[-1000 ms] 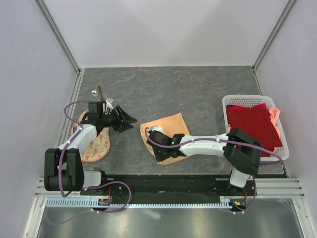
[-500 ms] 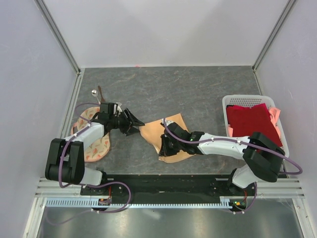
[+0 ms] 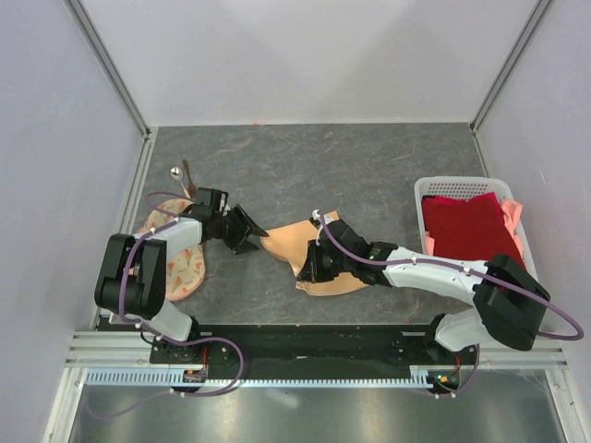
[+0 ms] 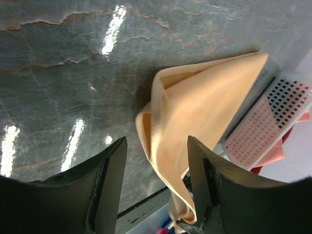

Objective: Fold the napkin into a case and place the utensils inside
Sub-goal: Pick up the lower triangle-folded napkin from the center of the board.

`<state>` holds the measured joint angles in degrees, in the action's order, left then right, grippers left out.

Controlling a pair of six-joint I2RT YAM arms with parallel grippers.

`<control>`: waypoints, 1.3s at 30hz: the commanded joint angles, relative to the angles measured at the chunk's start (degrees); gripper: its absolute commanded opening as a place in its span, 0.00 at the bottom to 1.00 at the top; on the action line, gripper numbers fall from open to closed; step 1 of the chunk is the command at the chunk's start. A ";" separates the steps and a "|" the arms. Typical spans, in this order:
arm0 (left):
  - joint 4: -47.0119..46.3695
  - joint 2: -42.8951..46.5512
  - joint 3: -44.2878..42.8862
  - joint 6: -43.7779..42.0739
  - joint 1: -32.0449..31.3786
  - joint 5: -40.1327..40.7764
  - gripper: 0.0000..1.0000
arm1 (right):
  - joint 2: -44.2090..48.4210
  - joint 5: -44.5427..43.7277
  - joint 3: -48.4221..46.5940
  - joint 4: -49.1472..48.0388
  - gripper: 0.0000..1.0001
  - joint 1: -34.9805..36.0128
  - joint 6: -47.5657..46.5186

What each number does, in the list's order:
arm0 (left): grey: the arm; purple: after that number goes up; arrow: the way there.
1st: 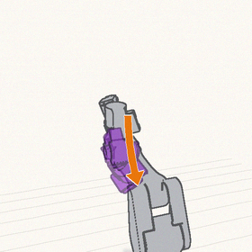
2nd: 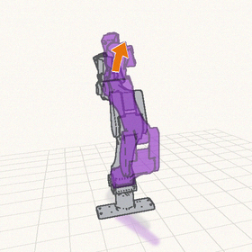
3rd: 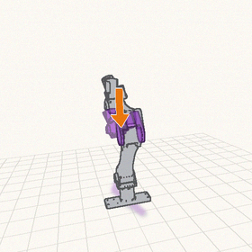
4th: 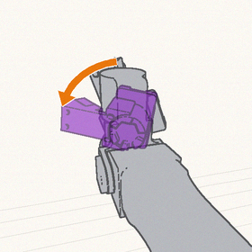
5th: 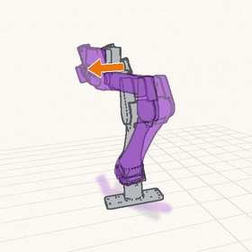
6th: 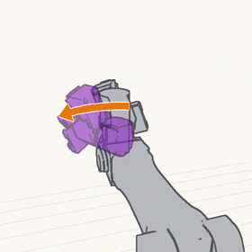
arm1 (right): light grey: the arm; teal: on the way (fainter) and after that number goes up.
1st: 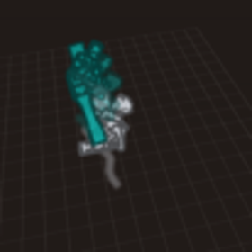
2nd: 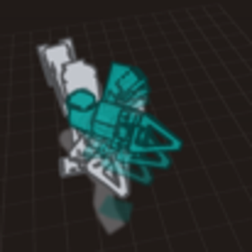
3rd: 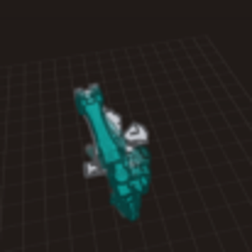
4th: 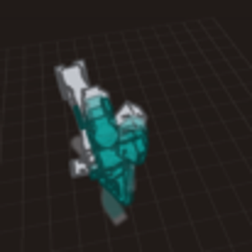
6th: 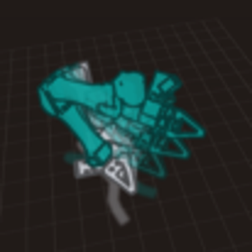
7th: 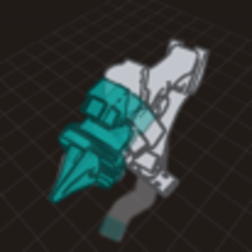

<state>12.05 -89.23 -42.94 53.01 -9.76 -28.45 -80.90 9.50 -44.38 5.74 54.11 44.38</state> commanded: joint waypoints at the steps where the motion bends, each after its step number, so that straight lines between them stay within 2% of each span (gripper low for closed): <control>1: -0.27 -1.73 -2.68 0.25 -1.66 2.34 0.60 | 1.54 1.49 0.52 -2.49 0.00 -0.58 0.09; 9: -1.77 -4.19 -2.06 2.44 -3.34 4.63 0.58 | 1.54 2.72 1.14 -3.71 0.00 -1.20 -0.17; 15: -4.49 -7.62 -2.41 3.41 -3.42 4.45 0.49 | 1.45 4.04 2.98 -5.30 0.00 -1.20 0.18; 19: -5.29 -7.54 -3.12 2.71 -3.42 6.29 0.37 | 1.36 6.23 4.65 -7.93 0.00 -1.20 0.09; 22: -4.76 -6.48 -3.99 0.61 -3.34 7.09 0.15 | 1.36 8.25 6.15 -9.25 0.00 -1.20 -0.34; 25: 1.27 -3.94 -5.66 -3.52 -3.34 11.29 0.08 | 0.57 10.27 6.76 -9.87 0.00 -0.67 -1.22; 29: 7.27 1.94 -6.72 -8.62 -3.34 17.19 0.04 | -1.88 11.94 6.68 -12.06 0.00 2.75 -1.32; 33: 13.69 6.78 -8.04 -11.61 -3.51 21.49 0.02 | -7.32 14.23 6.59 -19.60 0.00 6.62 0.97; 36: 15.45 10.21 -8.65 -11.88 -6.48 29.55 0.02 | -9.88 15.90 7.55 -25.67 0.00 8.12 3.51; 39: 18.70 9.96 -11.37 -11.36 -9.39 35.19 0.02 | -11.12 16.61 9.31 -29.03 0.00 8.12 4.57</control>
<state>29.26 -80.53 -49.30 44.60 -16.60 -7.57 -90.56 19.99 -37.47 -17.78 61.04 46.41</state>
